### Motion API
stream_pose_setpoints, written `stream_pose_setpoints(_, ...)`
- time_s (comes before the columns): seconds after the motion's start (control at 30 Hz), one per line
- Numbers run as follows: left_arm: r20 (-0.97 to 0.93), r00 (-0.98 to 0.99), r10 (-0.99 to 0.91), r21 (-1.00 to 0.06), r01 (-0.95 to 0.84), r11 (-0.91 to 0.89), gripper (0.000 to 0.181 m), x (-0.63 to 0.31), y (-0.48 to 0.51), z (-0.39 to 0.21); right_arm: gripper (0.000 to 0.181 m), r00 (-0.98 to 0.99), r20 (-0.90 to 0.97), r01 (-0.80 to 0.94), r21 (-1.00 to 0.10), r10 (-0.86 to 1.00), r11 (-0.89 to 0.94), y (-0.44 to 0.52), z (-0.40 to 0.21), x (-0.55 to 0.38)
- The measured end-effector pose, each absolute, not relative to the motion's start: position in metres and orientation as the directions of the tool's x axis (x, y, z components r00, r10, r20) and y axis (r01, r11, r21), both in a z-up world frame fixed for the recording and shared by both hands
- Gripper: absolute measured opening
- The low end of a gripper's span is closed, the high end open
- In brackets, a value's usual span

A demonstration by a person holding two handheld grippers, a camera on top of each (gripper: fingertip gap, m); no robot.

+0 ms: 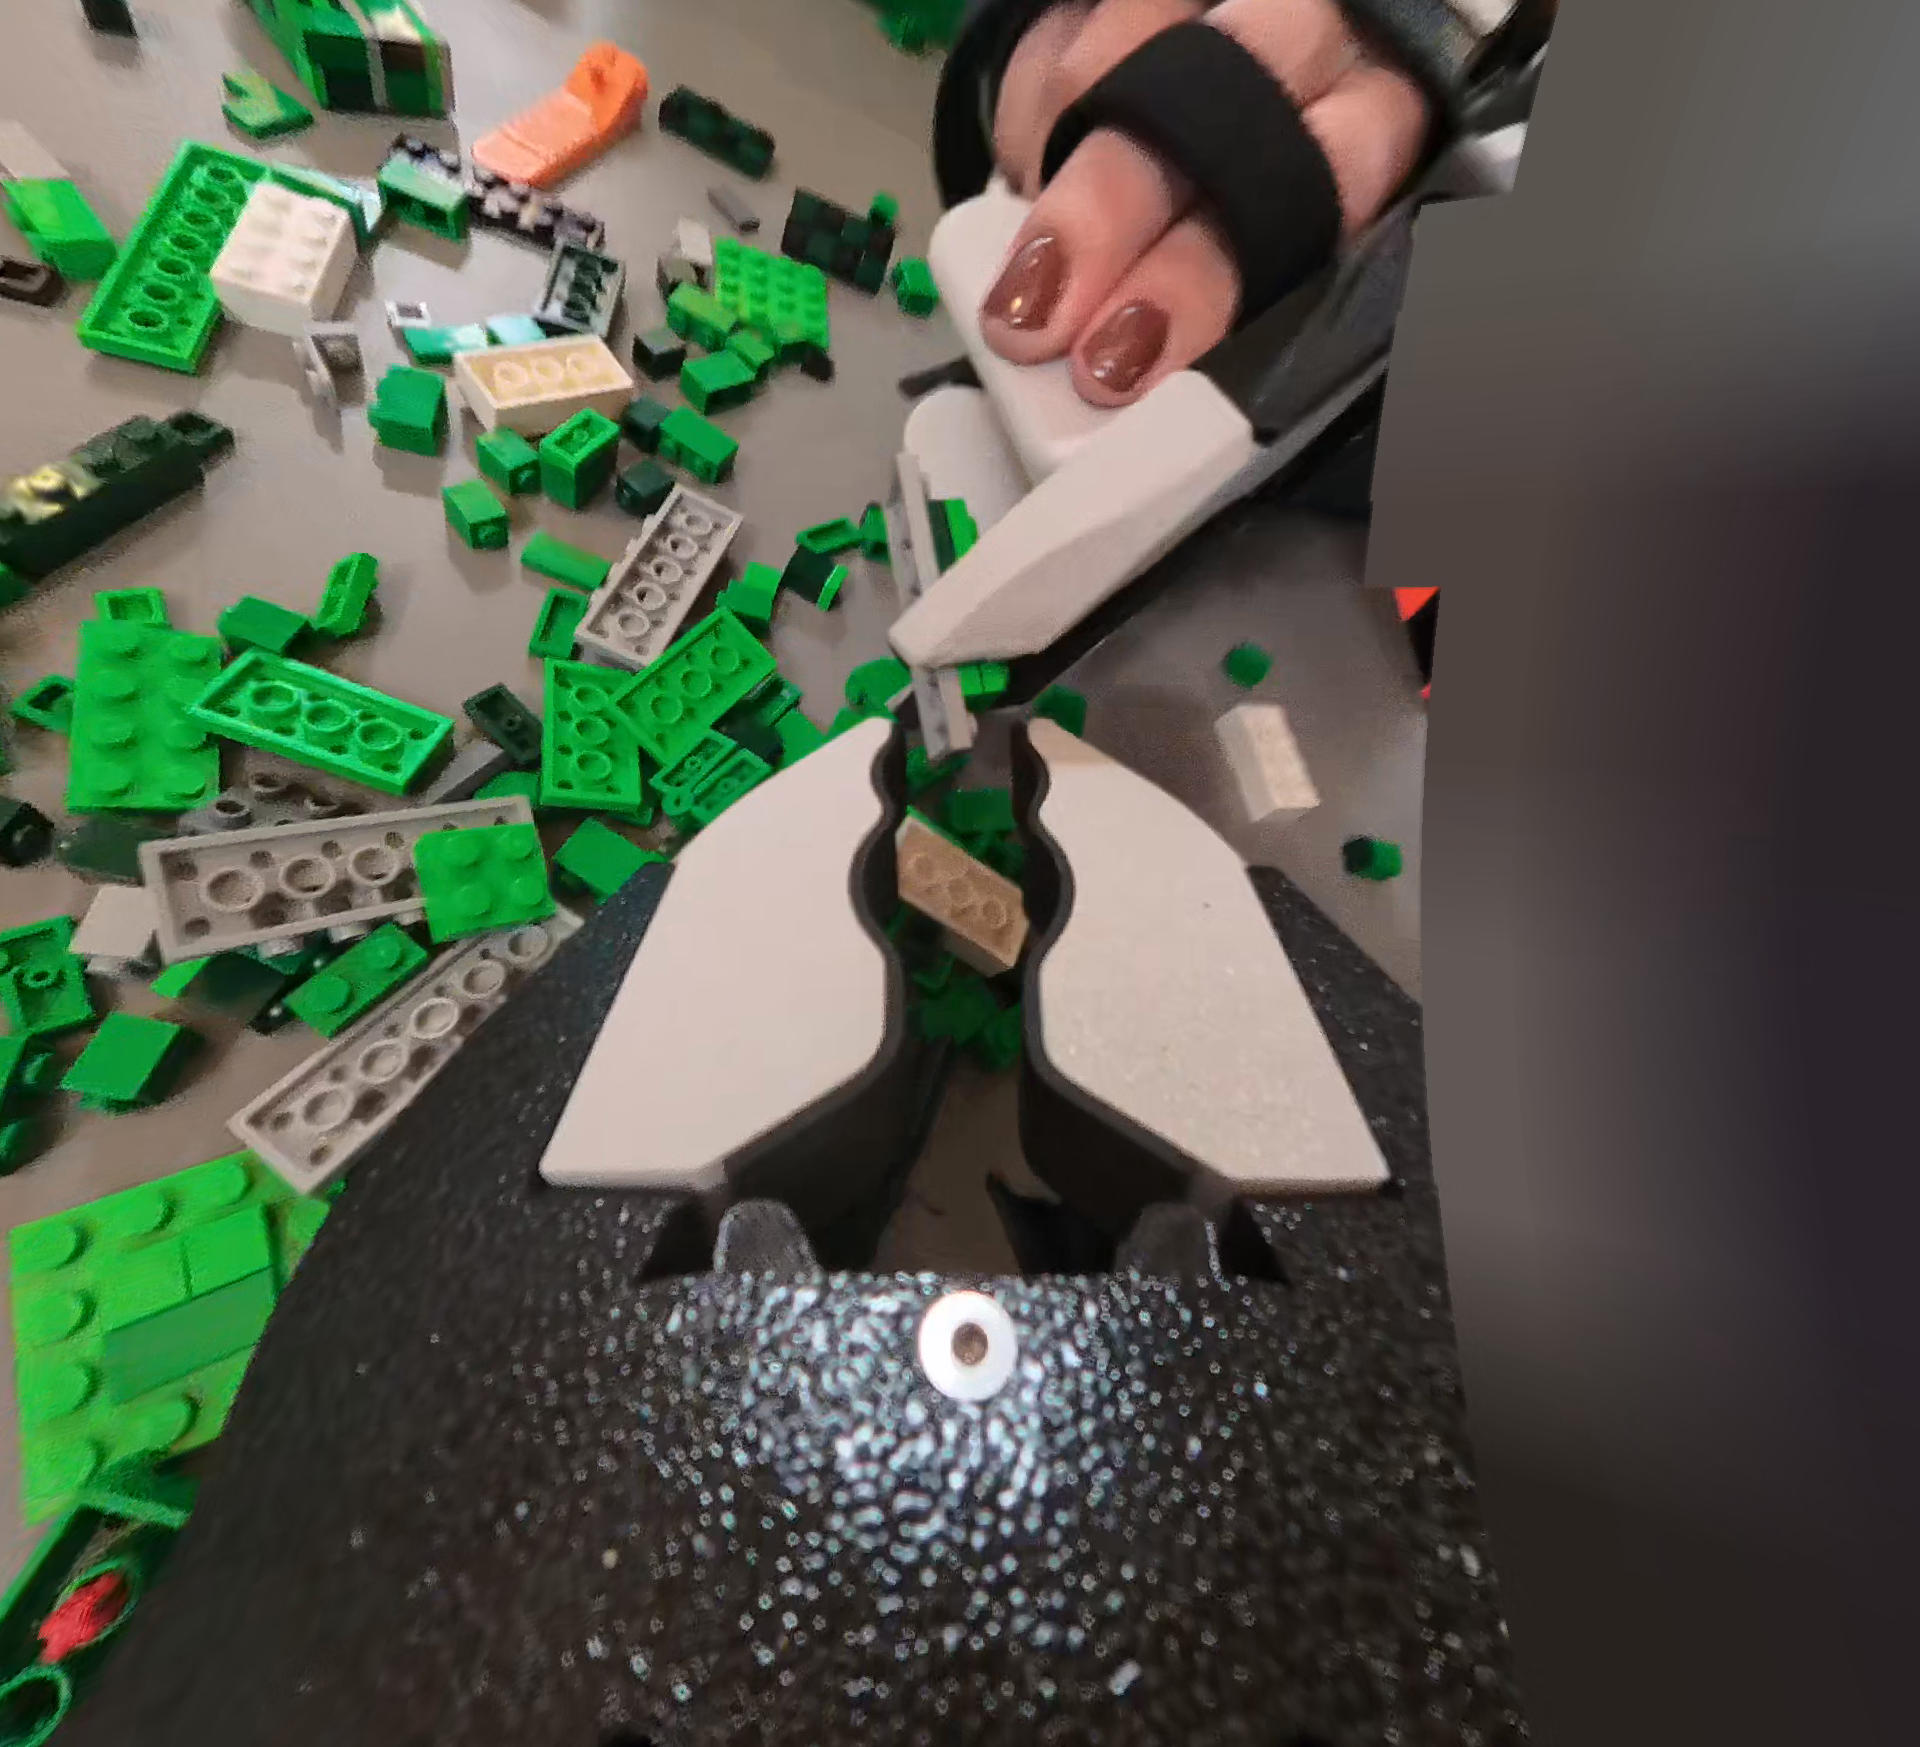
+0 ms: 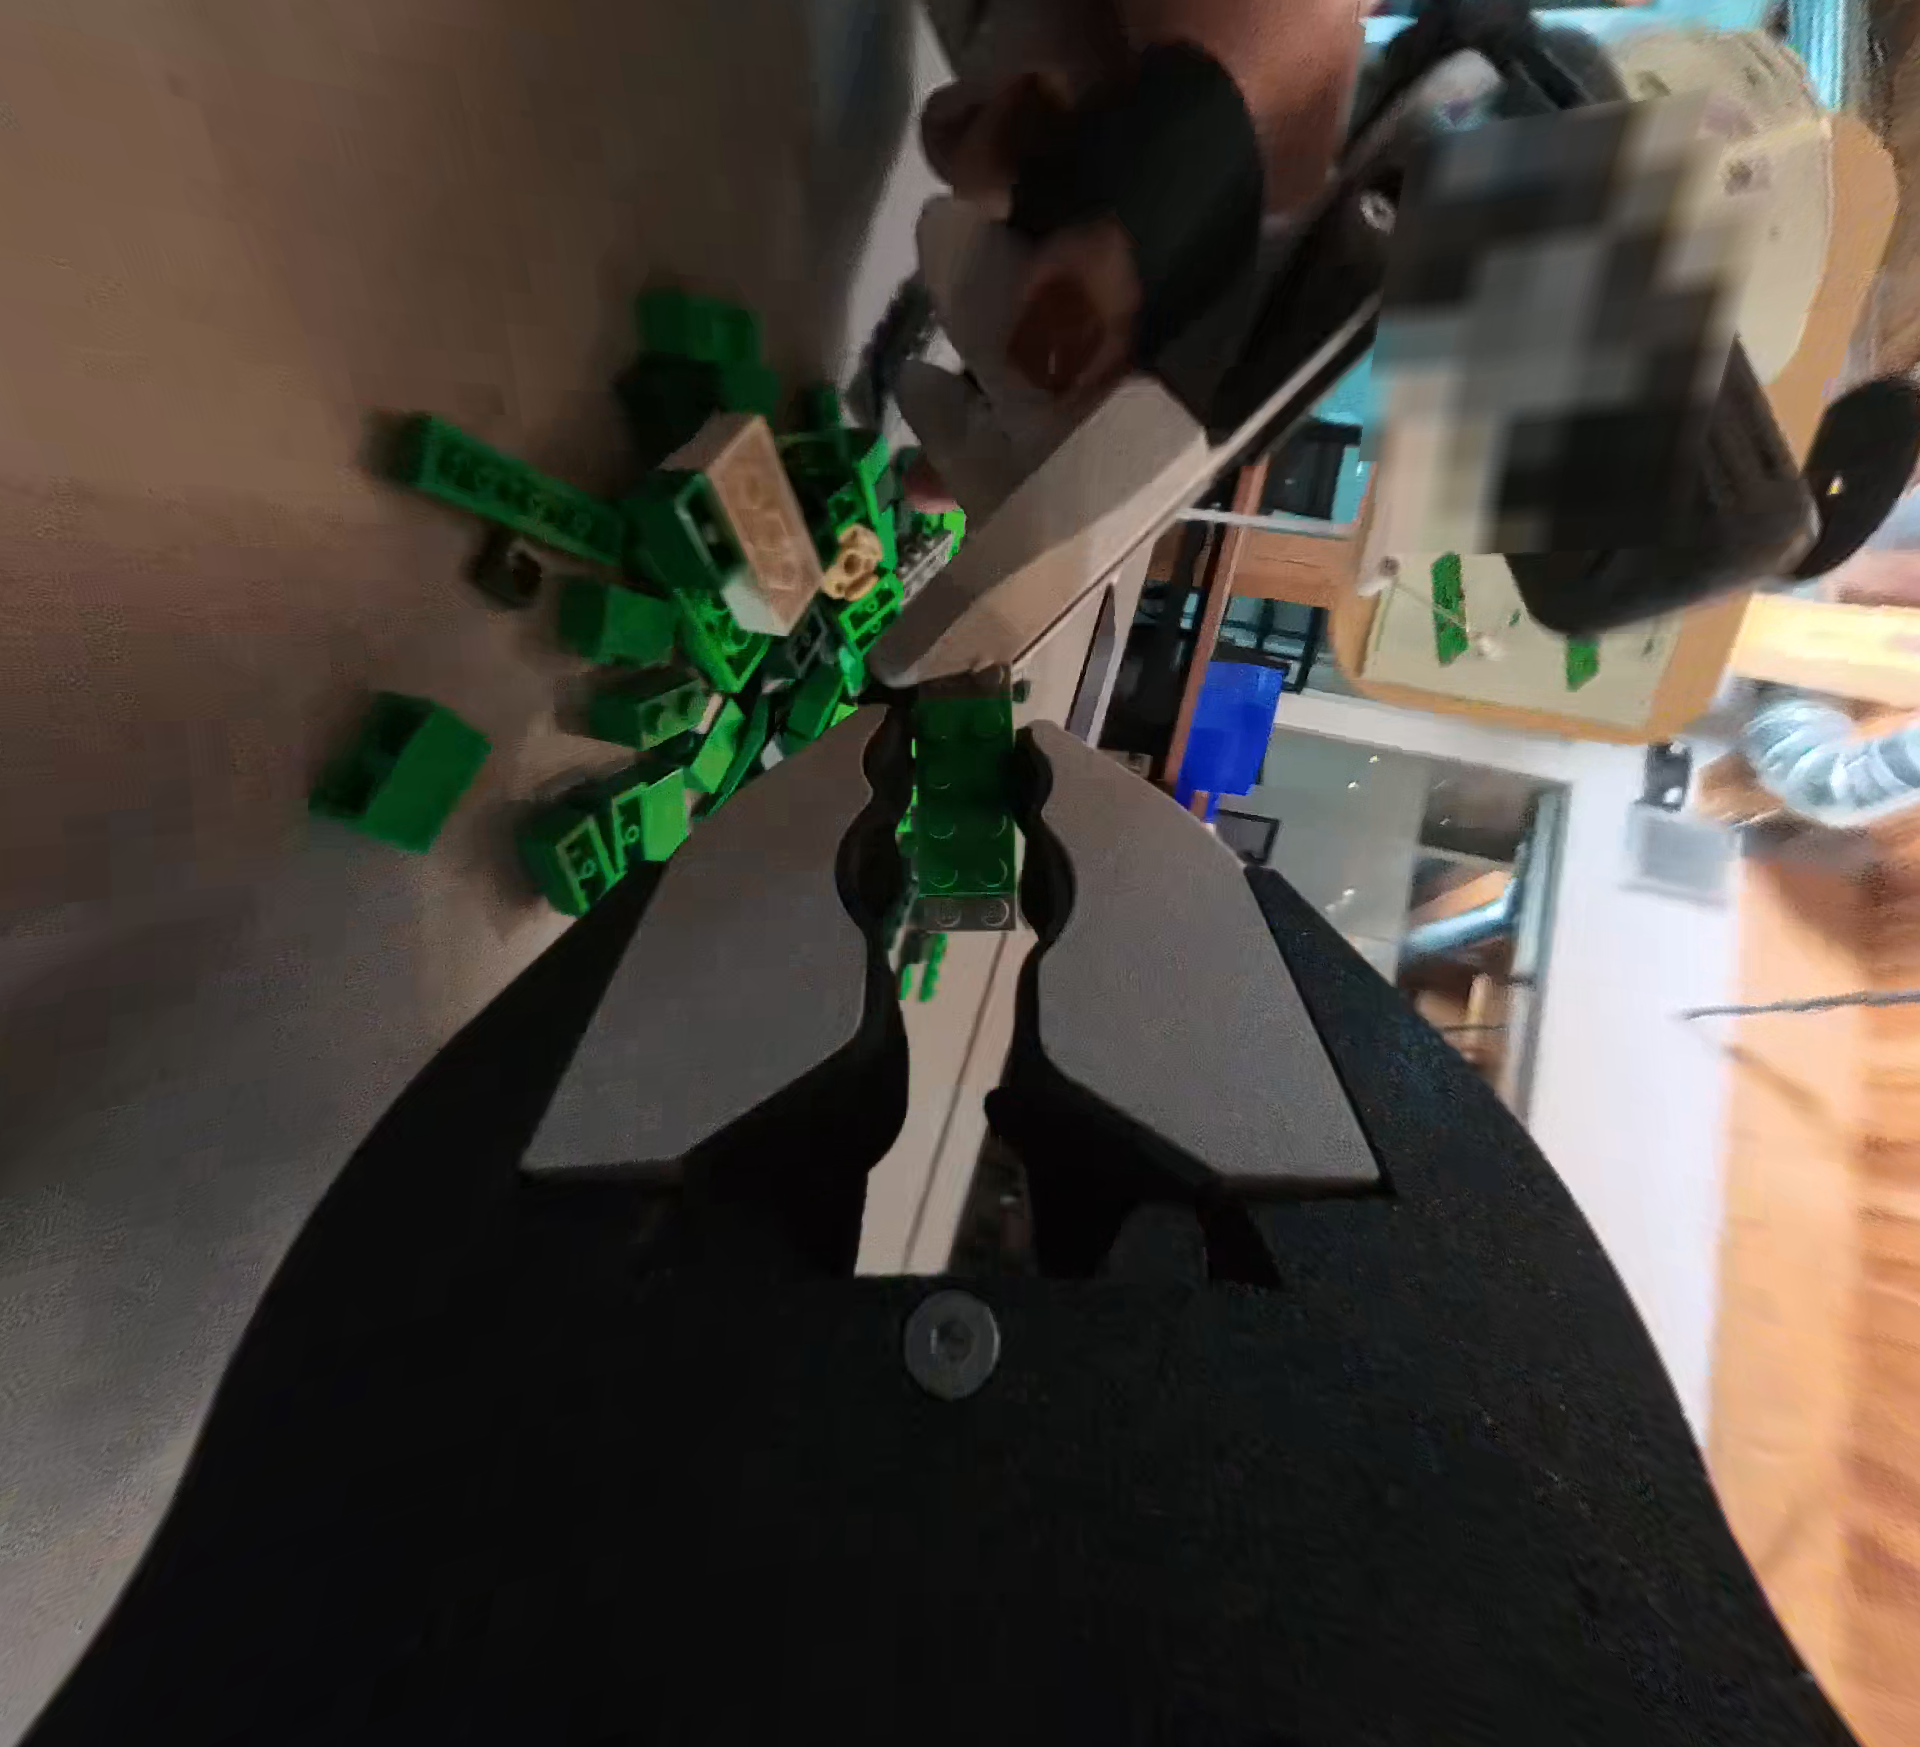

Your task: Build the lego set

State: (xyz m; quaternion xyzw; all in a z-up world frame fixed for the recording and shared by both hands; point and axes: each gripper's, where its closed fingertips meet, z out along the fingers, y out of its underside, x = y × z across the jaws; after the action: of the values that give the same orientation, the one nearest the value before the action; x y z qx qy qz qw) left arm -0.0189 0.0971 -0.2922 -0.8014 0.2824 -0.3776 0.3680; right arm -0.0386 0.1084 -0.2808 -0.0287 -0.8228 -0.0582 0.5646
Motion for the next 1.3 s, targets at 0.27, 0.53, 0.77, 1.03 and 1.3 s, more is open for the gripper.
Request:
stream_pose_setpoints(0.27, 0.298, 0.628, -0.719, -0.814, -0.226, -0.535, 0.004, -0.025, 0.101, -0.294, 0.019, -0.331, 0.933, 0.118, 0.191, -0.143, 0.975, 0.106, -0.277, -0.040)
stream_pose_setpoints(0.53, 0.485, 0.567, -0.666, -0.806, -0.008, -0.593, 0.004, -0.031, 0.104, -0.282, 0.019, -0.160, 0.942, 0.160, 0.321, -0.296, 0.934, 0.110, -0.265, -0.046)
stream_pose_setpoints(0.77, 0.596, 0.479, -0.644, -0.762, 0.085, -0.642, 0.005, -0.033, 0.103, -0.279, 0.017, -0.107, 0.958, 0.146, 0.281, -0.267, 0.949, 0.112, -0.264, -0.048)
stream_pose_setpoints(1.03, 0.331, 0.656, -0.678, -0.822, -0.152, -0.548, 0.003, -0.037, 0.107, -0.292, 0.021, -0.255, 0.958, 0.179, -0.088, 0.133, 0.980, 0.113, -0.278, -0.049)
stream_pose_setpoints(1.3, 0.510, 0.551, -0.661, -0.801, 0.024, -0.598, 0.004, -0.036, 0.103, -0.277, 0.018, -0.172, 0.985, 0.213, 0.033, 0.004, 0.976, 0.112, -0.262, -0.049)
